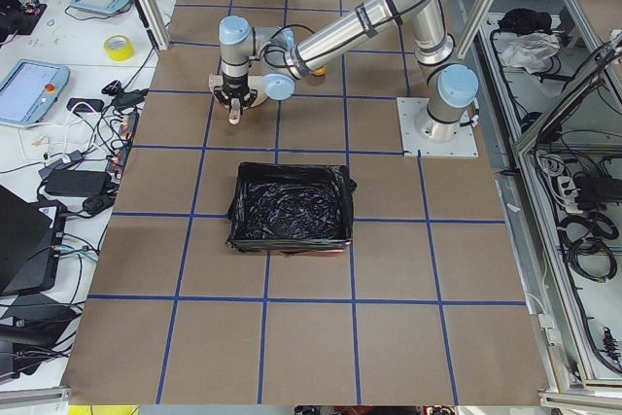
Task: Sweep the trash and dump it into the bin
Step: 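Lift the white brush with the right gripper and carry it toward the dustpan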
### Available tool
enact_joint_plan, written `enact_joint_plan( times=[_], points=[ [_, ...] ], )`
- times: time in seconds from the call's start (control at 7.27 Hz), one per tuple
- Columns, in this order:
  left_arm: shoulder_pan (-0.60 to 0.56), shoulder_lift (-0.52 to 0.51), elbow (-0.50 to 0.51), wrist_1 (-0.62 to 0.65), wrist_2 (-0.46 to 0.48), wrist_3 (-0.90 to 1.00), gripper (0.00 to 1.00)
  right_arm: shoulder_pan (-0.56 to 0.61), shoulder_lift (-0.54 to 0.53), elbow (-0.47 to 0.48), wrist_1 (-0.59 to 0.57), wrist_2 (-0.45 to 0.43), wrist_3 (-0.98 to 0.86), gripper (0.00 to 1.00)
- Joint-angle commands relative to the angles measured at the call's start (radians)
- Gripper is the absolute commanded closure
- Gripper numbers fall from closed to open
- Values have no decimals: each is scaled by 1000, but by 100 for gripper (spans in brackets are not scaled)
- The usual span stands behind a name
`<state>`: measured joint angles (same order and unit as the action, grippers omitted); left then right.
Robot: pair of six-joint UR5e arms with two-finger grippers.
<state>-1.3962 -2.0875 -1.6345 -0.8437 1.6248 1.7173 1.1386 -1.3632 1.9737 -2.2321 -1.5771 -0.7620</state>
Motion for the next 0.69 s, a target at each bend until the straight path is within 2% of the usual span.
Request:
enact_joint_plan(
  times=[0.0,0.41,0.55],
  points=[
    [-1,-3,2,0,3,-1,100,76,-55,-85,182,-7,195,100],
    [-1,-3,5,-2,3,-2,100,301,-89,-88,219,-9,586,100],
    [-1,-3,7,-2,4,-2,100,397,-70,-91,206,-11,742,100]
  ],
)
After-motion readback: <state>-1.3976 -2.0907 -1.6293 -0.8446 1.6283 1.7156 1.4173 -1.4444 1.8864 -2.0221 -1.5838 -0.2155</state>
